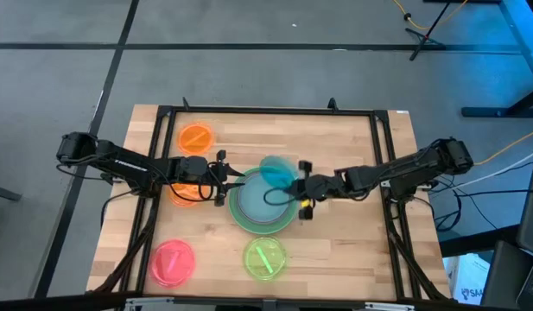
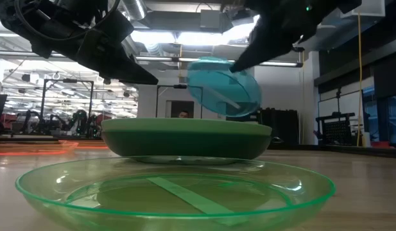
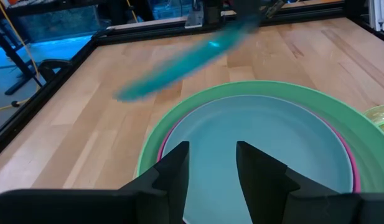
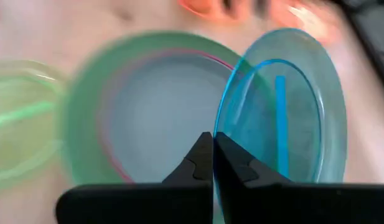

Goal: Stack plastic plates
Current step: Stack the blue plate on the light blue plate, then stack the light green plate on the blue plate

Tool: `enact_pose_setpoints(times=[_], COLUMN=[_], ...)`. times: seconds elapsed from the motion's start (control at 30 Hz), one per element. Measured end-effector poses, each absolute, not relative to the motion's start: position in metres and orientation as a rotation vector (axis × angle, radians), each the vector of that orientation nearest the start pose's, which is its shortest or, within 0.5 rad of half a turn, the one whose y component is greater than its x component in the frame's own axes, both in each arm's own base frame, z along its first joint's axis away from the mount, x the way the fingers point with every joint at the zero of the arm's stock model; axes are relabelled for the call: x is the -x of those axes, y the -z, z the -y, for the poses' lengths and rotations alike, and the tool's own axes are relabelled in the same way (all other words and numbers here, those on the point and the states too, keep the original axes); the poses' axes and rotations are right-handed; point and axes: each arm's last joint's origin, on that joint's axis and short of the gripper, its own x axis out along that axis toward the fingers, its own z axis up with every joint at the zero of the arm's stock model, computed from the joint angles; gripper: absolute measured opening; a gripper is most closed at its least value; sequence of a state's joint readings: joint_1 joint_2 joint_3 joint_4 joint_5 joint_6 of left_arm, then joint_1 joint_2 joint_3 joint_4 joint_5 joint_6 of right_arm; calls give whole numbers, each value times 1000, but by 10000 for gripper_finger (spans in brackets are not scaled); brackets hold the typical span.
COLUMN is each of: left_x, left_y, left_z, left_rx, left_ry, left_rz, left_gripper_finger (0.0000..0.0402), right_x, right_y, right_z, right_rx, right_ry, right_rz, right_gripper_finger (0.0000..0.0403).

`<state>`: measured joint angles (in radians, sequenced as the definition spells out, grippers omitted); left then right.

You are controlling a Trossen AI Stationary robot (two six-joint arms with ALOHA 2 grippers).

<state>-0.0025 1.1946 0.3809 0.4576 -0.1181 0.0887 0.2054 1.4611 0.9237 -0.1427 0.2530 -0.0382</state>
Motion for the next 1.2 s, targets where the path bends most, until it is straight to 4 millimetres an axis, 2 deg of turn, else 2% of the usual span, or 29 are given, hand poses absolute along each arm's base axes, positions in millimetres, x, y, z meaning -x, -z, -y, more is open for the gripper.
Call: enact_pose_setpoints(times=[0.2,0.33,0.53,0.87,0.97,1.2], left_x=[-225,-225,-226,-226,-226,-226], left_y=[-178,-179,-179,-181,-181,-181], left_z=[-3,-3,-3,-3,-3,-2], left_rx=[-109,-109,-109,-103,-103,-97], left_ry=[-99,-99,-99,-104,-104,-81], left_rz=[-361,-361,-355,-331,-332,-331], left_gripper_finger=[126,126,126,126,126,126], right_x=[-318,-326,-332,-333,-333,-333], right_y=[-218,-203,-190,-187,-187,-187], right_z=[-67,-68,-69,-65,-65,-66], right_rx=[184,189,184,180,176,172], right_ry=[-125,-123,-118,-59,-58,-58], right_rz=[-613,-635,-651,-668,-669,-668], right_gripper_finger=[0,0,1,4,30,134])
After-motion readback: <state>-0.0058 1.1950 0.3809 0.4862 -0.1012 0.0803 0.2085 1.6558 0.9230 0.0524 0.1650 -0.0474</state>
